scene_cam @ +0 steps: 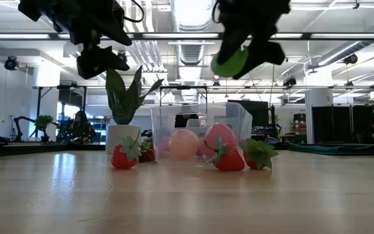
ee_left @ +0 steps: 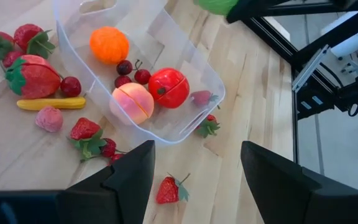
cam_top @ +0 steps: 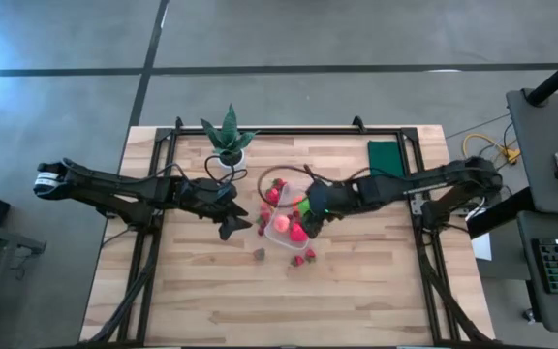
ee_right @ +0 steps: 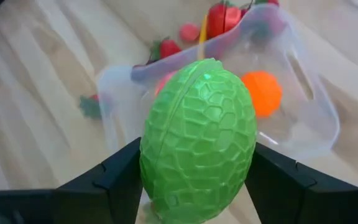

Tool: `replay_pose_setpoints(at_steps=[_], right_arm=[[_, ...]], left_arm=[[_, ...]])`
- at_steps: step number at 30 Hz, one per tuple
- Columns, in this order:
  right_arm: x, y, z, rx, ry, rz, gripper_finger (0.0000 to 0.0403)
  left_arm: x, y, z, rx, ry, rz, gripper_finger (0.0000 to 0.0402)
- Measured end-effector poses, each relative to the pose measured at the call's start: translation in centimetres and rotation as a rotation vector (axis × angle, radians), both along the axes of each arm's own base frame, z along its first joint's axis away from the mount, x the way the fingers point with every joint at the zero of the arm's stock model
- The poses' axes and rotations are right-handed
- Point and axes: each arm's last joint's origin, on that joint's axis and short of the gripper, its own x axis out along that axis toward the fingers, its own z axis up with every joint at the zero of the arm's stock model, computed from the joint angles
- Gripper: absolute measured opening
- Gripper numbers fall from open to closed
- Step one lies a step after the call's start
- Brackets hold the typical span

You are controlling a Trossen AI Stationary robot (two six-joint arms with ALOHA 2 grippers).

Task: Pick and placing Produce into tupperware
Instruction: Put the green cabbage into the container, then put the red strawberry into the container

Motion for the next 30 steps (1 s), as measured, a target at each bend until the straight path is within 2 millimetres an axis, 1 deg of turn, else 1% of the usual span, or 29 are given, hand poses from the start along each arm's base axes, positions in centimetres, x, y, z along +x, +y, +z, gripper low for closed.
replay_pose_setpoints(at_steps=[2,5,7,9,13,17,21,25,27,30], right_arm=[[0.9,-0.7,-0.3,0.011,0.015,0.007,0.0239],[1.9,-1.3,-1.4,0.022,0.074,0.013,0.0254],[2.1,-1.4,-2.1,0.022,0.133,0.018,0.0267],[2.2,-1.4,-2.5,0.021,0.158,0.021,0.0281],[2.2,-1.4,-2.6,0.021,0.161,0.020,0.0306],[1.8,-1.4,-1.8,0.022,0.146,0.020,0.0321],[0.9,-1.1,-0.9,-0.014,0.147,0.029,0.0324],[-0.1,0.0,0.1,-0.077,0.148,0.043,0.0318],[-0.8,0.8,0.4,-0.117,0.163,0.045,0.0316],[-1.9,2.1,0.6,-0.159,0.199,0.026,0.0314]], left_arm=[[0.0,0.0,0.0,0.000,-0.003,0.000,0.0224],[0.0,0.0,0.0,-0.003,-0.003,0.002,0.0224],[0.0,0.0,0.0,-0.003,-0.003,0.002,0.0224],[0.0,0.0,0.0,-0.008,-0.002,0.005,0.0224],[0.0,0.0,0.0,-0.008,-0.002,0.005,0.0224],[0.1,0.0,0.1,-0.010,-0.013,0.005,0.0224],[0.4,0.0,0.4,-0.014,-0.050,0.001,0.0224],[1.0,-0.2,-0.4,-0.025,-0.024,-0.037,0.0224],[1.4,-0.5,-0.9,-0.017,-0.006,-0.096,0.0224],[1.7,-1.8,-1.9,0.004,0.045,-0.187,0.0224]])
